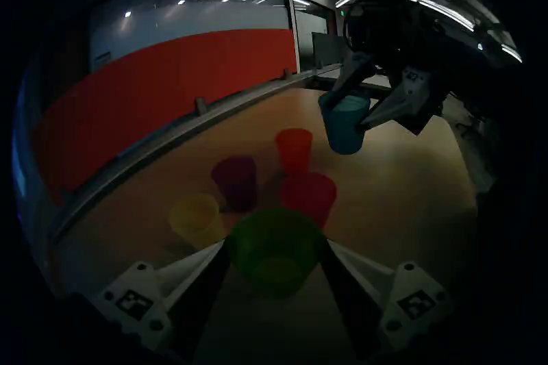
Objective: Pour water
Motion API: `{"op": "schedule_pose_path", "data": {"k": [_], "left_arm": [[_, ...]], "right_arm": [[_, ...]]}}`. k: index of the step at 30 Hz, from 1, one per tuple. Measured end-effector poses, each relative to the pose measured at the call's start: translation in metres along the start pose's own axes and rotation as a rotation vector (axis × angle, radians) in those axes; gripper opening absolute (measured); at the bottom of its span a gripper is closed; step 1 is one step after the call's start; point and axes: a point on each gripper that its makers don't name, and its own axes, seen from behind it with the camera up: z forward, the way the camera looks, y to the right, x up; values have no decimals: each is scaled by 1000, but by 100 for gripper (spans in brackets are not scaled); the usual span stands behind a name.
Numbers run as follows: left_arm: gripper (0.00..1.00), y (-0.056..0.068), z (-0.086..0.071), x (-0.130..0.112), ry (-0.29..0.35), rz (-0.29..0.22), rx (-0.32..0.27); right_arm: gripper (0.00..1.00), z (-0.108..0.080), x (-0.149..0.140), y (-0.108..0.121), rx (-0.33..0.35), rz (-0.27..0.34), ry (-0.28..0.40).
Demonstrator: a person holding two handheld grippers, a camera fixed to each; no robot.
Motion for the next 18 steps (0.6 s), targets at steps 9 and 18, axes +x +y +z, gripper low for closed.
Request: {"op": "schedule_pose_path", "data": {"k": [9, 18], "left_arm": [[88, 4, 7, -11, -22, 9, -11], [88, 6, 12, -25, -43, -1, -11]], "right_arm": [[94, 9, -22, -2, 1, 0, -39], [95, 15, -40, -4, -5, 6, -64]]}}
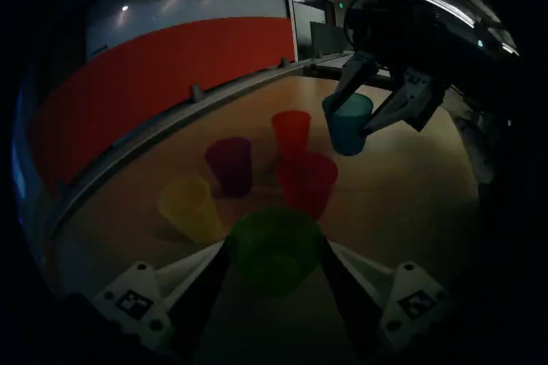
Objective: Pour water
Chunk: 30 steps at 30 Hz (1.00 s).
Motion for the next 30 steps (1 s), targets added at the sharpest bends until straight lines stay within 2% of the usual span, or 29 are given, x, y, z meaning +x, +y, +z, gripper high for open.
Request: {"op": "schedule_pose_path", "data": {"k": [15, 30], "left_arm": [[88, 8, 7, -13, -8, -22, -14], [88, 6, 3, -22, -3, -43, -13]], "right_arm": [[95, 10, -13, -4, 0, -5, -24], [96, 17, -22, -7, -2, -8, -43]]}}
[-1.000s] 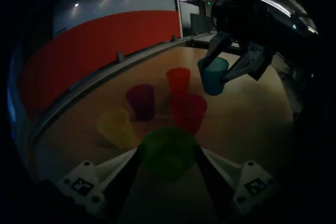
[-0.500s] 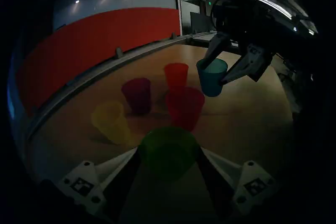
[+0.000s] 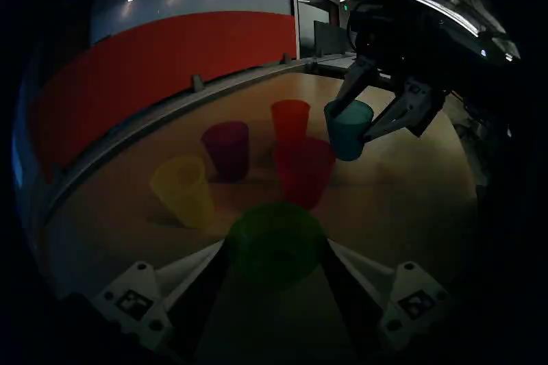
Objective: Pour water
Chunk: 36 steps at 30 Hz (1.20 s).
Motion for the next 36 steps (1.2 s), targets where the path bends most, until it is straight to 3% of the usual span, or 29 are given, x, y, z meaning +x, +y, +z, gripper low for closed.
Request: {"op": "schedule_pose_path", "data": {"k": [12, 36], "left_arm": [[88, -1, 2, -13, -51, 17, 3], [89, -3, -24, -29, -74, 16, 35]], "right_arm": [[97, 4, 0, -4, -2, -3, -3], [98, 17, -20, -7, 5, 31, -17]]}}
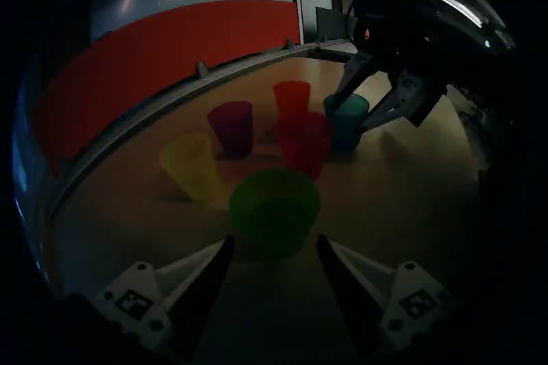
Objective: Pour water
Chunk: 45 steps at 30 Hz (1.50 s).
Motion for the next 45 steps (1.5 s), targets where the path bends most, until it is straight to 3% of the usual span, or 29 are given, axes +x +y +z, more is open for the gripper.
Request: {"op": "schedule_pose_path", "data": {"k": [15, 25, 45], "left_arm": [[89, 0, -10, -1, 5, -10, 15], [89, -5, -20, -4, 14, -27, 49], [89, -25, -62, 0, 112, -109, 206]], "right_arm": [[98, -3, -14, 3, -23, 10, -12], [99, -15, -17, 2, -45, 20, 3], [100, -72, -33, 4, -153, 84, 92]]}}
